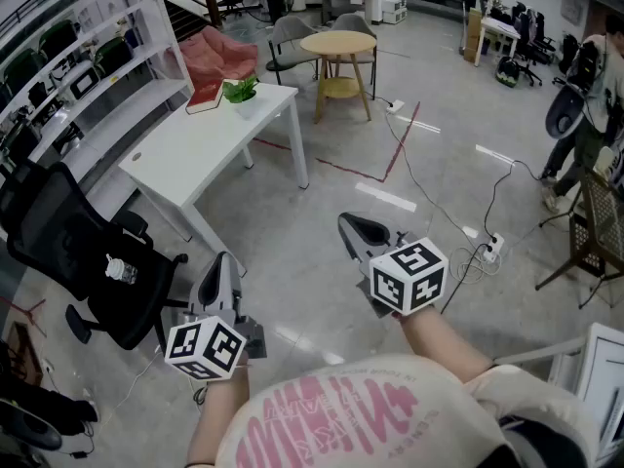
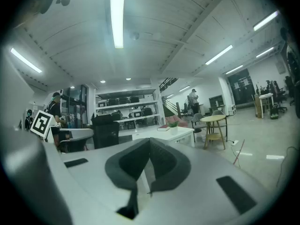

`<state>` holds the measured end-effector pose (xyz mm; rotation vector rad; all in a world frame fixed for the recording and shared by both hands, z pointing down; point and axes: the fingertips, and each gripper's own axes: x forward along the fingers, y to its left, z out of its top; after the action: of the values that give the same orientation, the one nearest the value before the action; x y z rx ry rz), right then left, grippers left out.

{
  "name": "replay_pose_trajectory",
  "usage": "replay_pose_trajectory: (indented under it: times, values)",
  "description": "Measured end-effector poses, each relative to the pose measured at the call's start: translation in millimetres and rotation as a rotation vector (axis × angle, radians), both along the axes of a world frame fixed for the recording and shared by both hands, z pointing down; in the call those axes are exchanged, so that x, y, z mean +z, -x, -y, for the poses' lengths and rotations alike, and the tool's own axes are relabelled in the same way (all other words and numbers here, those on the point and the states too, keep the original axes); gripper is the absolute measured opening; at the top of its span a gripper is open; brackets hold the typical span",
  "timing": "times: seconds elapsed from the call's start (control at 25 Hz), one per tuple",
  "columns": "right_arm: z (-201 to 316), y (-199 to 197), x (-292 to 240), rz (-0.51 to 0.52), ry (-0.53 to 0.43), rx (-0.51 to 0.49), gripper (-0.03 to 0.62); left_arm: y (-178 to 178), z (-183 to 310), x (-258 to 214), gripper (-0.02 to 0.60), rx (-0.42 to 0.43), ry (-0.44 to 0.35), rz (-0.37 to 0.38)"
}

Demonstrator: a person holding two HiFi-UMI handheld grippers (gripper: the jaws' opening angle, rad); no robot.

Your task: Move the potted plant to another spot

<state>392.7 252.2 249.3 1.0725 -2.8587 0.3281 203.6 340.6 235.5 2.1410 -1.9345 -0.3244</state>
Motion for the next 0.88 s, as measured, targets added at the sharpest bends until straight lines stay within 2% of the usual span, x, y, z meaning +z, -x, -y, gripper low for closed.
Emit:
replay_pose_trajectory:
  times: [0.48, 0.88]
  values:
    - [-1.8, -9.8, 22.4, -0.034, 0.035, -0.022, 0.006, -8.3, -7.4, 18.5, 0.003, -0.029, 0.022, -0.005]
    - [18.5, -6.1, 49.0, -0.017, 0.109, -0.007, 0.006, 2.6, -5.6, 47.0, 0.003, -0.052, 0.07, -0.069]
